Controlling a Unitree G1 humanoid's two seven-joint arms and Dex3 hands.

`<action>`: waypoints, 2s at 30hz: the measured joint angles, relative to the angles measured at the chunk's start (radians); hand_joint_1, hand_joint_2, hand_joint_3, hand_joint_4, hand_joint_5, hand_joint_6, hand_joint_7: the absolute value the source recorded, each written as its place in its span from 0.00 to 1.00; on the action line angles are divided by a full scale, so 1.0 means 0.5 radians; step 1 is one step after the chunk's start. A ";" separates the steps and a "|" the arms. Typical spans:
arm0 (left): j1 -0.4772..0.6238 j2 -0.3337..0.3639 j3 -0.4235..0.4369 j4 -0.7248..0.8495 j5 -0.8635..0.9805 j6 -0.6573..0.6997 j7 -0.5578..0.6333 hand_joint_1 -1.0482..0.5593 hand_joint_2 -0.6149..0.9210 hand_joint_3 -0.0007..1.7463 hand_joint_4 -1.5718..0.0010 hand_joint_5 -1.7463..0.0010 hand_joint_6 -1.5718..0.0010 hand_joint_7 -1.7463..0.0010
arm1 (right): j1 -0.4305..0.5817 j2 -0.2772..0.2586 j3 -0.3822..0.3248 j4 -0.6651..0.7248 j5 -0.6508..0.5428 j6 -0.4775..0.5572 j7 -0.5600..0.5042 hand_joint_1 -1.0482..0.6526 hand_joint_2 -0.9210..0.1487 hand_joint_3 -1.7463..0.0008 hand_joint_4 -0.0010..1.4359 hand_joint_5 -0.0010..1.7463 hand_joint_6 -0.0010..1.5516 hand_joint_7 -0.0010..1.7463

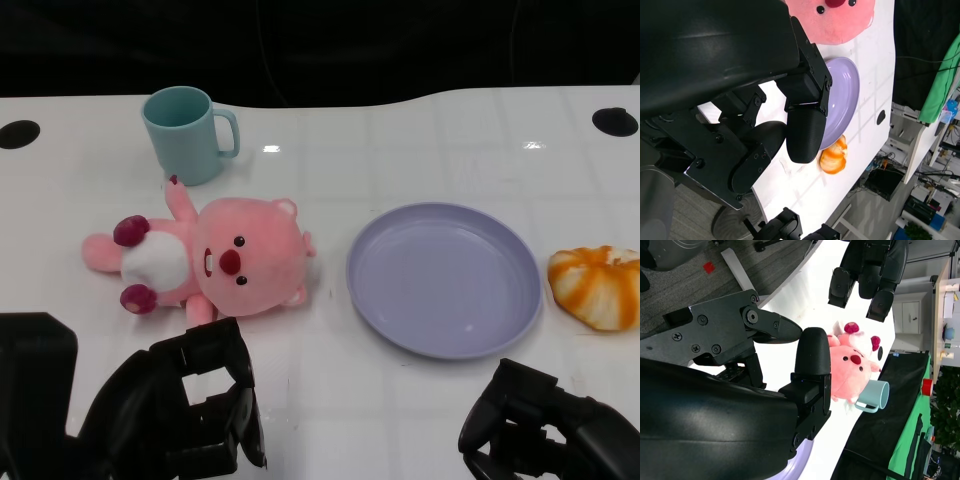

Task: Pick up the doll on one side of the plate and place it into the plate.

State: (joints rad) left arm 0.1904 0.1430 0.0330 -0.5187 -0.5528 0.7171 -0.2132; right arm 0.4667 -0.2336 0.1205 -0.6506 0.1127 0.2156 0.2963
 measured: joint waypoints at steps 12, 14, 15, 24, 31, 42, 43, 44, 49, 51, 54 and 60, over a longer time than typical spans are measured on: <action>-0.001 0.000 0.000 0.000 0.001 0.000 0.000 0.58 0.66 0.87 0.41 0.00 0.51 0.00 | -0.001 0.000 0.001 0.003 -0.002 -0.004 0.001 0.47 0.04 0.66 0.44 1.00 0.29 0.93; -0.001 0.001 0.000 0.000 0.001 0.000 0.000 0.58 0.66 0.87 0.41 0.00 0.51 0.00 | -0.003 0.000 0.001 0.004 -0.002 -0.004 0.001 0.47 0.04 0.66 0.44 1.00 0.29 0.93; -0.001 0.001 0.000 0.000 0.001 0.000 0.000 0.58 0.66 0.87 0.41 0.00 0.51 0.00 | -0.004 0.000 0.001 0.004 -0.002 -0.004 0.001 0.47 0.04 0.66 0.44 1.00 0.29 0.93; -0.001 0.001 0.000 0.000 0.001 0.000 0.000 0.58 0.66 0.86 0.41 0.00 0.51 0.00 | -0.004 0.000 0.001 0.005 -0.001 -0.007 0.001 0.47 0.03 0.66 0.44 1.00 0.29 0.93; -0.001 0.002 0.000 0.000 0.002 -0.001 -0.001 0.59 0.66 0.87 0.41 0.00 0.51 0.01 | -0.005 0.000 0.002 0.005 -0.003 -0.008 0.001 0.48 0.03 0.66 0.44 1.00 0.29 0.93; -0.004 -0.011 0.024 0.009 -0.005 -0.077 -0.005 0.56 0.69 0.75 0.52 0.15 0.50 0.36 | -0.008 0.000 0.003 0.009 -0.007 -0.011 0.001 0.48 0.04 0.66 0.44 1.00 0.29 0.94; -0.006 -0.011 0.029 0.011 -0.005 -0.088 -0.007 0.55 0.68 0.74 0.54 0.15 0.51 0.38 | -0.008 0.000 0.004 0.010 -0.007 -0.011 0.001 0.48 0.04 0.66 0.44 1.00 0.29 0.94; -0.009 -0.010 0.032 0.012 -0.004 -0.096 -0.007 0.54 0.68 0.73 0.54 0.16 0.51 0.39 | -0.009 0.000 0.005 0.010 -0.007 -0.011 0.001 0.48 0.04 0.66 0.44 1.00 0.29 0.94; -0.028 -0.006 0.045 0.006 -0.002 -0.122 -0.005 0.51 0.70 0.65 0.58 0.24 0.54 0.52 | -0.010 0.002 0.019 0.011 -0.013 -0.011 -0.001 0.48 0.04 0.66 0.44 1.00 0.29 0.94; -0.033 0.004 0.044 -0.010 0.018 -0.132 -0.004 0.50 0.74 0.58 0.60 0.27 0.56 0.58 | -0.011 0.002 0.029 0.010 -0.015 -0.011 -0.004 0.48 0.04 0.66 0.44 1.00 0.29 0.94; -0.033 0.040 0.043 -0.026 0.091 -0.204 -0.005 0.47 0.81 0.45 0.65 0.31 0.58 0.69 | -0.013 0.002 0.042 0.011 -0.016 -0.011 -0.007 0.48 0.04 0.66 0.44 1.00 0.29 0.94; -0.053 0.119 0.042 -0.023 0.244 -0.391 -0.056 0.43 0.90 0.29 0.74 0.40 0.62 0.81 | -0.033 0.003 0.061 0.024 -0.017 -0.031 -0.011 0.47 0.05 0.65 0.45 1.00 0.29 0.94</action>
State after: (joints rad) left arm 0.1637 0.2024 0.0541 -0.5302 -0.4310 0.5216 -0.2413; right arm 0.4504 -0.2319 0.1512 -0.6387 0.1042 0.2002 0.2910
